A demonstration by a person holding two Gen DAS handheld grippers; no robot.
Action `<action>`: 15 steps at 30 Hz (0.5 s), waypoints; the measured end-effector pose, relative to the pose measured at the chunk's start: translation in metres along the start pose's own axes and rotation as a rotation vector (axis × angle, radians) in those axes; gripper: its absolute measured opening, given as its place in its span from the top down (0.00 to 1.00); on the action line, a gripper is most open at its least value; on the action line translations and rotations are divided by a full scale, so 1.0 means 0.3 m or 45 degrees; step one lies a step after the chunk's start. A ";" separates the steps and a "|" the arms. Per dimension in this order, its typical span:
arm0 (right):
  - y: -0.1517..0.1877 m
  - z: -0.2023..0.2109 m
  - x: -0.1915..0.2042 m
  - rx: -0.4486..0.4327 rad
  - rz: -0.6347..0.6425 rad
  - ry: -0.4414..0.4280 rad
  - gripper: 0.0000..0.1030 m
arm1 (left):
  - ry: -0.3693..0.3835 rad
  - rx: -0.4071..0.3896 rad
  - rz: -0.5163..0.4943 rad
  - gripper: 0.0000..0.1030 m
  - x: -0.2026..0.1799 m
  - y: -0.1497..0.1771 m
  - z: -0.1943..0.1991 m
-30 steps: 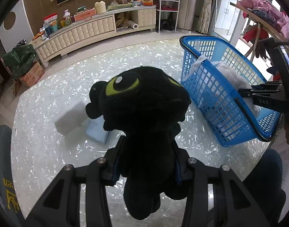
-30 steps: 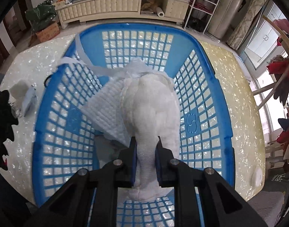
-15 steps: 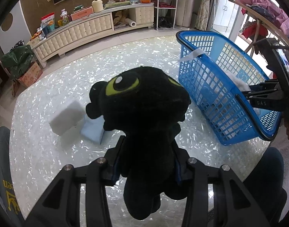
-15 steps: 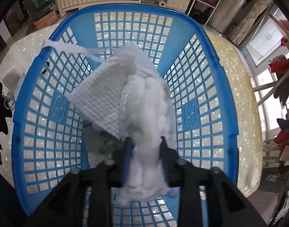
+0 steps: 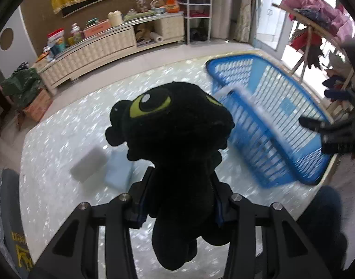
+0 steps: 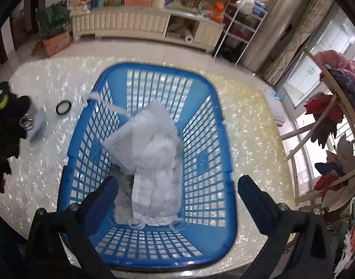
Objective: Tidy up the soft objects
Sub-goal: 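Lower the black plush toy into the blue basket and open the left gripper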
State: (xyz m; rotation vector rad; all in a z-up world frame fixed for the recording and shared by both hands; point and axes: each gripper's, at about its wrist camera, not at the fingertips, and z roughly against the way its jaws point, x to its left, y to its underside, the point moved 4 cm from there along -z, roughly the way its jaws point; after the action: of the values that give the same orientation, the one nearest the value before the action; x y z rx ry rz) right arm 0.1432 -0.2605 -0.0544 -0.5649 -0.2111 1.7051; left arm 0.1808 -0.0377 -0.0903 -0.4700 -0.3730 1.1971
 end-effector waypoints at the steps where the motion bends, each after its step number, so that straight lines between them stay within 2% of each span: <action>1: 0.006 0.007 -0.016 -0.012 -0.022 -0.003 0.00 | 0.021 -0.003 -0.002 0.60 -0.015 -0.025 0.005; 3: 0.020 0.033 -0.056 -0.038 -0.082 -0.007 0.00 | 0.058 -0.022 -0.013 0.60 -0.052 -0.077 0.016; 9: 0.053 0.085 -0.178 -0.104 -0.203 -0.024 0.00 | 0.134 -0.136 -0.168 0.60 -0.246 -0.249 0.073; 15: 0.083 0.071 -0.260 -0.118 -0.286 -0.008 0.00 | 0.212 -0.121 -0.277 0.60 -0.415 -0.293 0.031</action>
State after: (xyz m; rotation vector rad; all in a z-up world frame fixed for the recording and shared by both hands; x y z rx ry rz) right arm 0.1201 -0.3374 -0.0275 -0.5819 -0.3464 1.4848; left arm 0.2057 -0.1794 -0.0392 -0.5918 -0.3298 0.9253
